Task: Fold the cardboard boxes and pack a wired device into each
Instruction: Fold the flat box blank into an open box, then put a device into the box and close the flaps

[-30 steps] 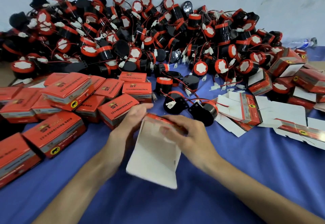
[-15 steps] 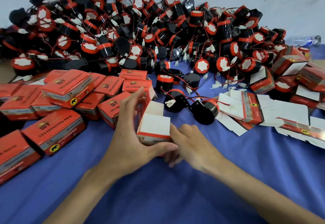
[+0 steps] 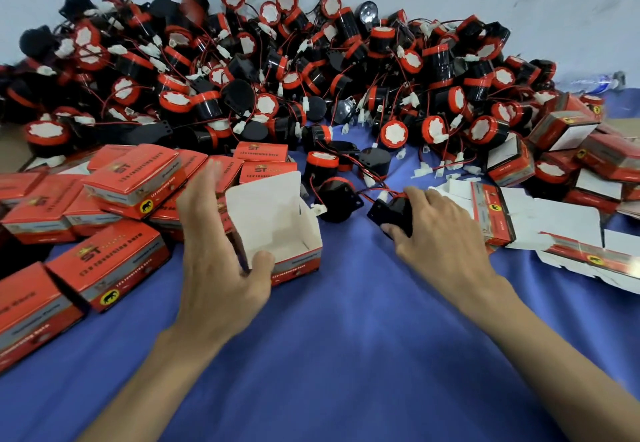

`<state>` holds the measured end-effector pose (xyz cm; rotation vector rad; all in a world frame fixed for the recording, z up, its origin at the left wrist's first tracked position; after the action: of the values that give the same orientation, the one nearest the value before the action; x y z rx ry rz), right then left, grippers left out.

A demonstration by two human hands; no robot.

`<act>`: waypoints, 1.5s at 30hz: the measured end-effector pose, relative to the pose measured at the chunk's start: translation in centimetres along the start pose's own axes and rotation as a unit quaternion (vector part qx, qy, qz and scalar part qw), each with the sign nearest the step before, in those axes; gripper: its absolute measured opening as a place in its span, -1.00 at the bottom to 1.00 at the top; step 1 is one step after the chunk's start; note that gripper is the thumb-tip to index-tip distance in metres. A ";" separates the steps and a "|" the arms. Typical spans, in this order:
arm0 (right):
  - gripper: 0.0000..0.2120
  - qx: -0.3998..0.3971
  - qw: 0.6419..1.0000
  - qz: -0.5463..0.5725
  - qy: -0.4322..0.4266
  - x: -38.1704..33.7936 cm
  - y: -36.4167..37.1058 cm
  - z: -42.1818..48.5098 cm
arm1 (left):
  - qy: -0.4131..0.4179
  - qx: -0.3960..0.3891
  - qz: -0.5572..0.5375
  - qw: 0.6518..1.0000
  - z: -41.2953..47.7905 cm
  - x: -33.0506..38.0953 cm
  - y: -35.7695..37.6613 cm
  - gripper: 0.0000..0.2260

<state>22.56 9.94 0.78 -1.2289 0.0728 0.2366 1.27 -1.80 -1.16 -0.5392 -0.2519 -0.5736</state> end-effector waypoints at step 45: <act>-0.69 0.035 0.980 0.102 -0.165 -0.8 5.7 7.1 | -0.178 -0.023 -0.478 0.860 -1.4 6.7 2.5 -0.21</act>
<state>19.99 18.33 -1.97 -1.0986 -0.0798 0.6085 8.23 -3.78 -0.83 -0.5447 -0.8886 -1.4527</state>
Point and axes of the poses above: each hand's wrist, its own z-axis towards the middle knuckle, its own y-axis out of the palm, x = y × z, the point moved 2 cm from there along z, towards the middle knuckle, and after that the axes turned 15 degrees about y, right-handed, at the moved point
